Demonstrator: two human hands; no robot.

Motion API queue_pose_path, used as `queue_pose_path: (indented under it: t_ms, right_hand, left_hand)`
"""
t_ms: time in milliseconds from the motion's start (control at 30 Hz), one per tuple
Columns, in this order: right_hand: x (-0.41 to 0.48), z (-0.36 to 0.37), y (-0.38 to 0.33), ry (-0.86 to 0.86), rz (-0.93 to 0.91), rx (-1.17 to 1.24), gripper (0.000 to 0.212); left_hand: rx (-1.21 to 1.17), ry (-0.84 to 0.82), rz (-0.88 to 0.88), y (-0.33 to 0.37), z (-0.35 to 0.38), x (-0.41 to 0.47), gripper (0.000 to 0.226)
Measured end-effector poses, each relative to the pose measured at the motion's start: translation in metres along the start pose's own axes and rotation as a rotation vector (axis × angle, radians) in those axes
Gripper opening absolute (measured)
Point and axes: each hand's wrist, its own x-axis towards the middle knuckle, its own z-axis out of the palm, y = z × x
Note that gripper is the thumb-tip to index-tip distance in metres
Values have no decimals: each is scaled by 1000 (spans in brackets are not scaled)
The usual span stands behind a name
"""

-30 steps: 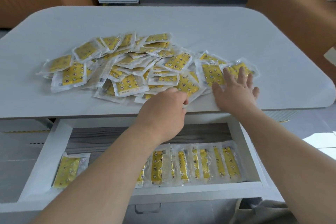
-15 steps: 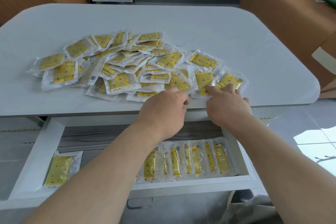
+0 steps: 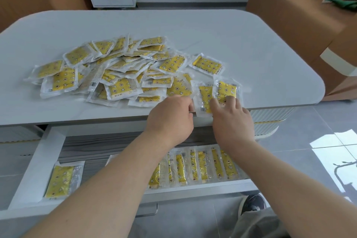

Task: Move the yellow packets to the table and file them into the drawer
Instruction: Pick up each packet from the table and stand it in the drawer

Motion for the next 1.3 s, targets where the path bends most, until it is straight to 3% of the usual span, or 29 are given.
queue_pose_path:
  t_ms: [33, 133, 200, 300, 400, 500, 633, 767, 867, 967, 1067, 1133, 1233, 1300]
  right_hand:
    - [-2, -1, 2, 13, -8, 3, 57]
    - [-10, -4, 9, 48, -23, 10, 55]
    - [-14, -5, 13, 95, -13, 36, 48]
    - [-19, -6, 15, 236, 2, 115, 31]
    - [-30, -9, 14, 451, -100, 212, 29]
    - [-50, -14, 2, 582, -307, 249, 27]
    - [-60, -8, -15, 533, -469, 240, 35]
    - [-55, -5, -31, 360, -615, 260, 34]
    - [-53, -7, -50, 219, -682, 313, 44]
    - [-54, -13, -73, 112, -690, 434, 38]
    - [-50, -18, -93, 27, -598, 569, 19]
    - [-45, -16, -102, -47, -495, 621, 16]
    - [-40, -5, -124, -185, -384, 667, 18]
    - [-36, 4, -137, -286, -331, 674, 20]
  left_hand:
    - [-33, -11, -47, -1, 1, 1, 13]
    - [-124, -117, -236, -2, 2, 7, 53]
    - [-338, -216, -402, 1, 3, 11, 70]
    - [-821, -363, -591, 10, 2, 14, 75]
    - [-1181, -450, -599, 17, -3, 14, 74]
    - [-1370, -420, -572, 16, -13, 10, 55]
    - [-1294, -338, -659, 2, -24, -5, 20]
    - [-1189, -204, -789, -25, -34, -21, 27]
    - [-1035, -14, -816, -45, -52, -32, 26]
    - [-851, 146, -804, -67, -71, -45, 44]
    - [-685, 163, -778, -91, -84, -62, 23]
    - [-641, 132, -775, -104, -86, -70, 23]
    - [-613, 97, -801, -128, -89, -87, 57]
    - [-591, 49, -833, -142, -87, -94, 67]
